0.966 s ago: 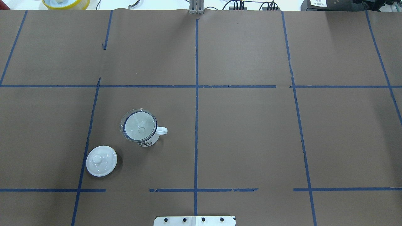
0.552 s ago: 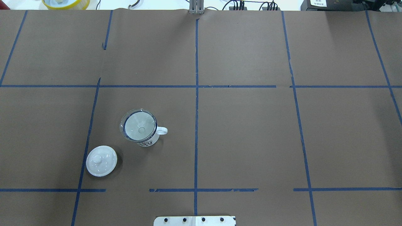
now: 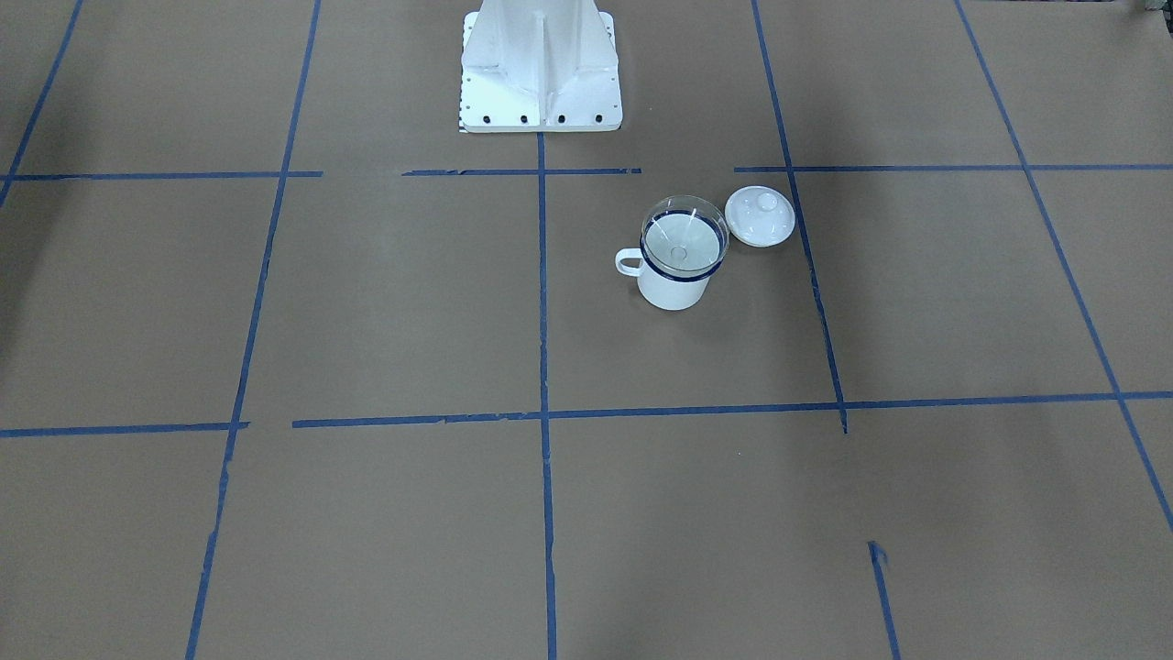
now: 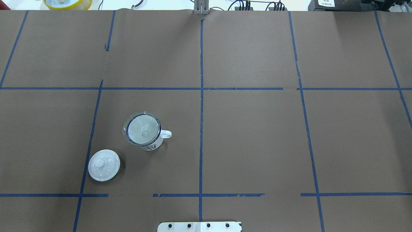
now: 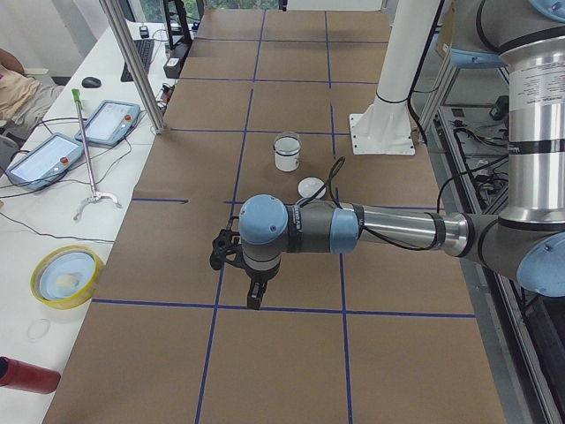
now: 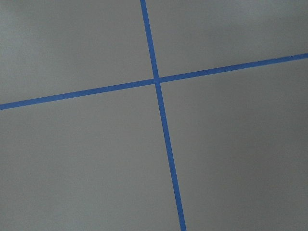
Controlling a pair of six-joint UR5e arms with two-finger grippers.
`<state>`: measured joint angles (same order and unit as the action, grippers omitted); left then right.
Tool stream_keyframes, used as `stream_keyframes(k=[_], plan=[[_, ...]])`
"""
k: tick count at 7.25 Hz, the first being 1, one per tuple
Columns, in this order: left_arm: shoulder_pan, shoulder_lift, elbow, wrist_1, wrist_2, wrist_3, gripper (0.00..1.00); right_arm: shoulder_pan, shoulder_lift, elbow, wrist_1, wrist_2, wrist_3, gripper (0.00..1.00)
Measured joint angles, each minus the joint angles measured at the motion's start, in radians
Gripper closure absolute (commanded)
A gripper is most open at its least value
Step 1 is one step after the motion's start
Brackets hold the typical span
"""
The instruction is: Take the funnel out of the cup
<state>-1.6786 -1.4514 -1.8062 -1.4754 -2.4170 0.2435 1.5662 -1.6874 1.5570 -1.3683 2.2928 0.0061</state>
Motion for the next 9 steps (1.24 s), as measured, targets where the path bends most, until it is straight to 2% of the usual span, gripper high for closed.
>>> stream_keyframes(k=[4,9], plan=[[0.002,-0.010,-0.056,-0.026,-0.042,-0.052,0.00,0.000,0.000,0.000,0.000,0.000,0.000,0.00],[0.031,-0.018,-0.076,-0.183,-0.109,-0.219,0.00,0.000,0.000,0.000,0.000,0.000,0.000,0.00]])
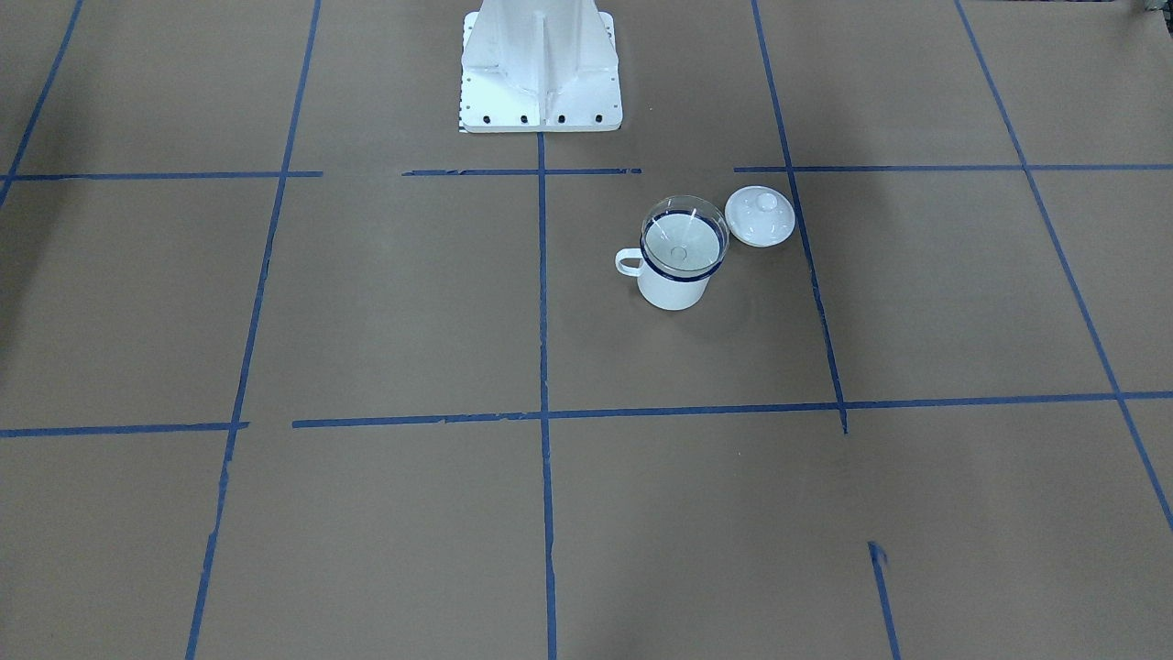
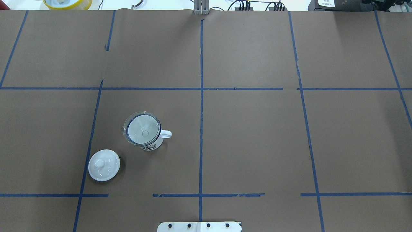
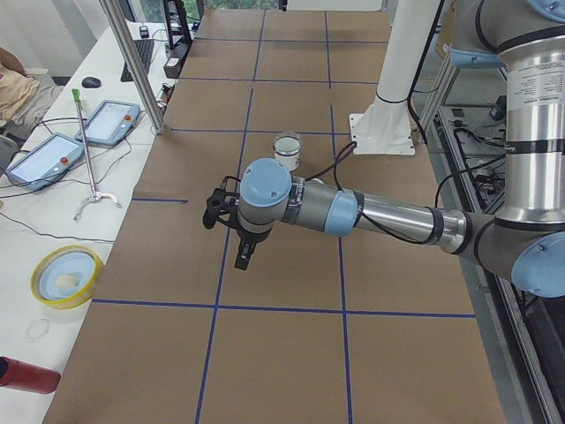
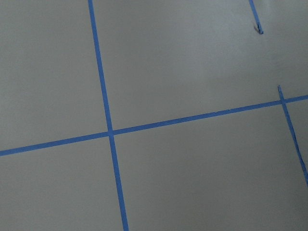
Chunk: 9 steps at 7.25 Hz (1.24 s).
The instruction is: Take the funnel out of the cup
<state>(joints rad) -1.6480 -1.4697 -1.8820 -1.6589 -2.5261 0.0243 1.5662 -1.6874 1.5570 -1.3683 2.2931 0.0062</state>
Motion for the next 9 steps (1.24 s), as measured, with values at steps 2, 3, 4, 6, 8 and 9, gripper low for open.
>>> stream_keyframes(k=[2,3,4,6,8,9], plan=[[0.096,-0.056,0.002,-0.075,0.002,-0.213,0.00,0.000,0.000,0.000,0.000,-0.001,0.000,0.00],[0.156,-0.103,0.003,-0.089,0.007,-0.338,0.00,0.000,0.000,0.000,0.000,-0.001,0.000,0.00],[0.211,-0.150,0.005,-0.094,0.010,-0.447,0.00,0.000,0.000,0.000,0.000,0.000,0.000,0.00],[0.323,-0.254,0.006,-0.096,0.035,-0.663,0.00,0.000,0.000,0.000,0.000,0.000,0.000,0.00],[0.410,-0.352,0.001,-0.091,0.129,-0.908,0.00,0.000,0.000,0.000,0.000,0.000,0.000,0.00],[0.456,-0.383,-0.005,-0.087,0.159,-1.019,0.00,0.000,0.000,0.000,0.000,0.000,0.000,0.00]])
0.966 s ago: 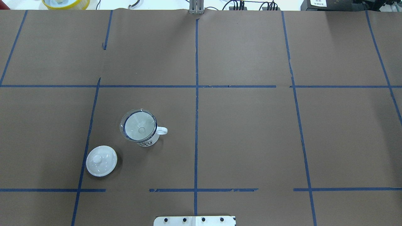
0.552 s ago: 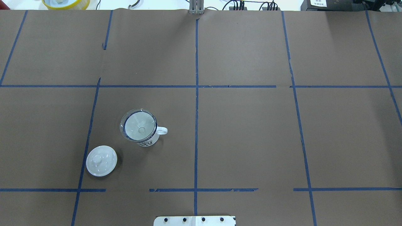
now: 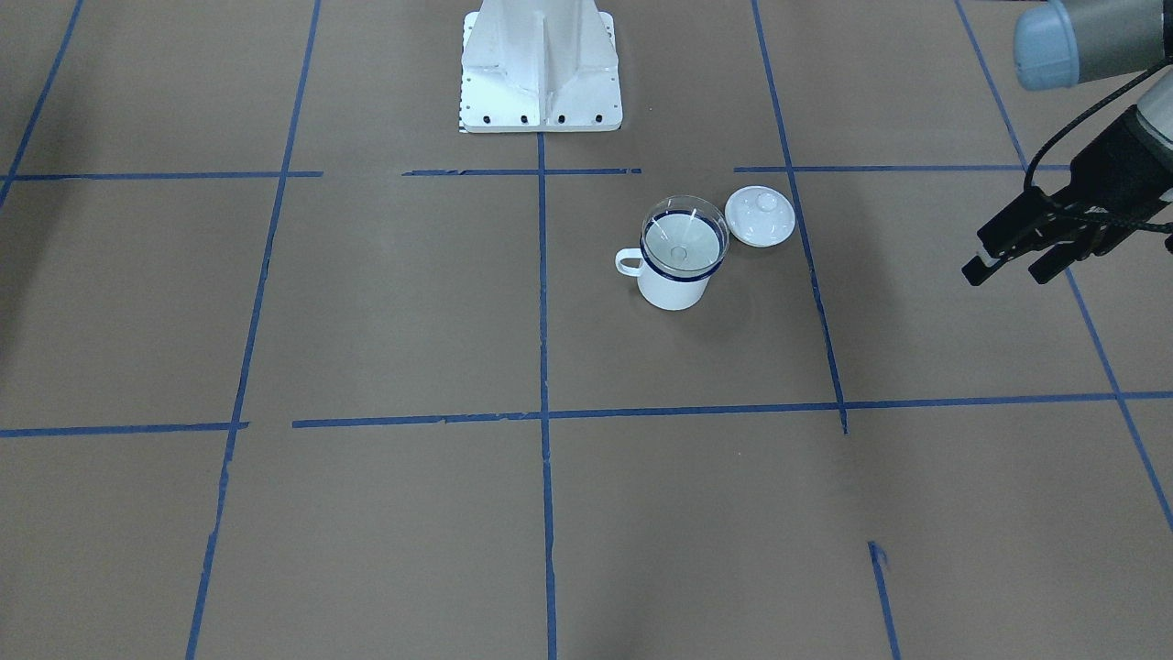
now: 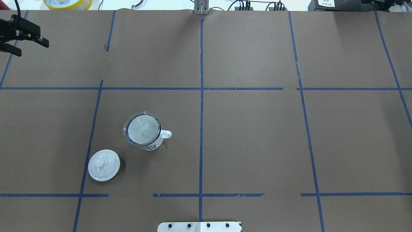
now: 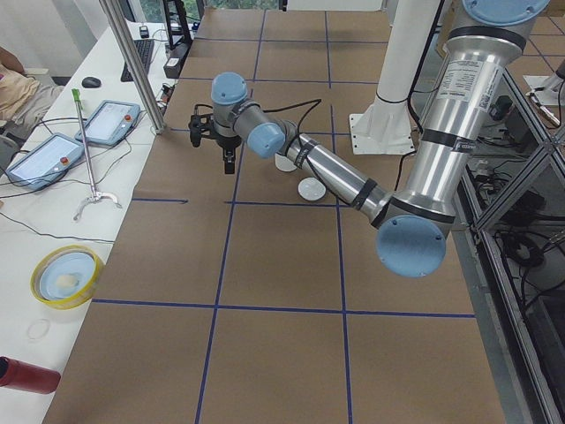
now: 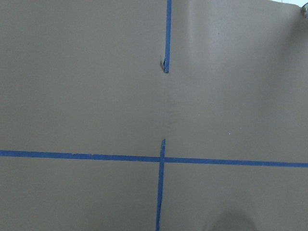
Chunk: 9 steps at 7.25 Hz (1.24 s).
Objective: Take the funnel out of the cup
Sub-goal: 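Move the left gripper over the glass funnel in the white mug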
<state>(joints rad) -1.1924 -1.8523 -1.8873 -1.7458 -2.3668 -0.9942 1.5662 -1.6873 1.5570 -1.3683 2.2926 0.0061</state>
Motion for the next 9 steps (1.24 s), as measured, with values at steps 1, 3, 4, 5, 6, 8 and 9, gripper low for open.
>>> stream_keyframes(k=[1,3,4,5,6,8,9], plan=[[0.061,-0.014,-0.022,0.005,0.047,-0.081,0.00,0.000,0.000,0.000,0.000,0.000,0.000,0.00],[0.156,-0.020,-0.077,0.059,0.144,-0.233,0.00,0.000,0.000,0.000,0.000,0.000,0.000,0.00],[0.221,-0.048,-0.080,0.111,0.165,-0.287,0.00,0.000,0.000,0.000,0.000,0.000,0.000,0.00],[0.272,-0.088,-0.085,0.175,0.179,-0.323,0.00,0.000,0.000,0.000,0.000,0.001,0.000,0.00],[0.314,-0.125,-0.092,0.224,0.185,-0.387,0.00,0.000,0.000,0.000,0.000,0.001,0.000,0.00],[0.379,-0.193,-0.084,0.255,0.190,-0.538,0.00,0.000,0.000,0.000,0.000,0.001,0.000,0.00],[0.408,-0.214,-0.072,0.260,0.193,-0.586,0.00,0.000,0.000,0.000,0.000,0.001,0.000,0.00]])
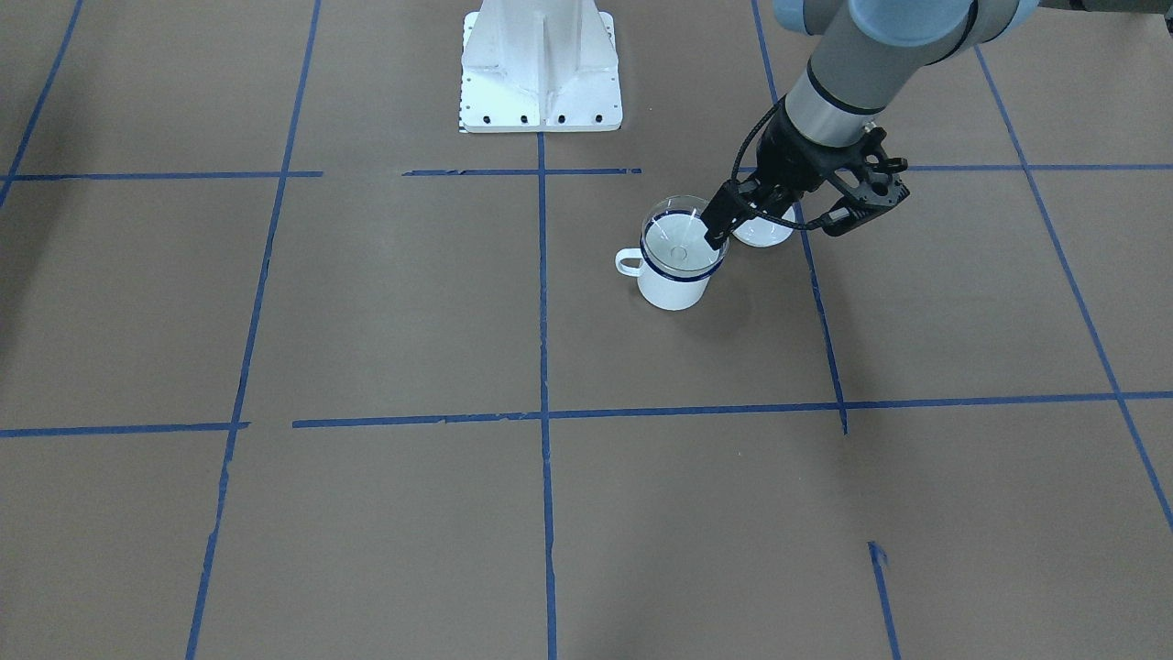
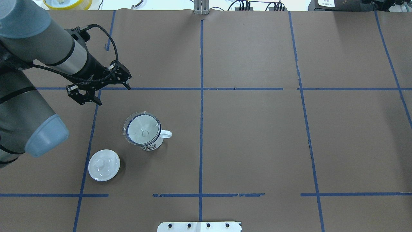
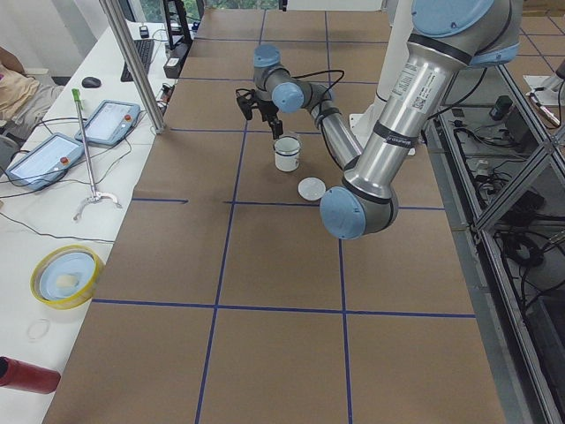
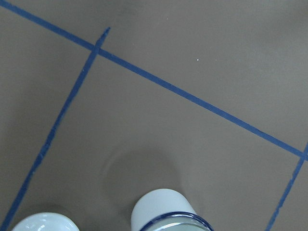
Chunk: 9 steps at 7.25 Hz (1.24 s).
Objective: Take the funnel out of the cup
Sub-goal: 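Move the left gripper over the glass funnel in the white mug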
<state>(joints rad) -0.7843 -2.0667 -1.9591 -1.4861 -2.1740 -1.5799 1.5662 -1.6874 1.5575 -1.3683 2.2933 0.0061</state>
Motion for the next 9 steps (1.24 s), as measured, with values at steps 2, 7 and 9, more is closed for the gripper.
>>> stream_keyframes(k=[2,7,9], plan=[[0.043,-0.051,0.047,0.026,0.032,-0.045,0.00,0.000,0.000,0.000,0.000,0.000,0.000,0.00],[0.164,-0.123,0.123,0.101,0.177,-0.062,0.09,0.000,0.000,0.000,0.000,0.000,0.000,0.00],[0.185,-0.132,0.148,0.094,0.190,-0.061,0.26,0.000,0.000,0.000,0.000,-0.001,0.000,0.00]])
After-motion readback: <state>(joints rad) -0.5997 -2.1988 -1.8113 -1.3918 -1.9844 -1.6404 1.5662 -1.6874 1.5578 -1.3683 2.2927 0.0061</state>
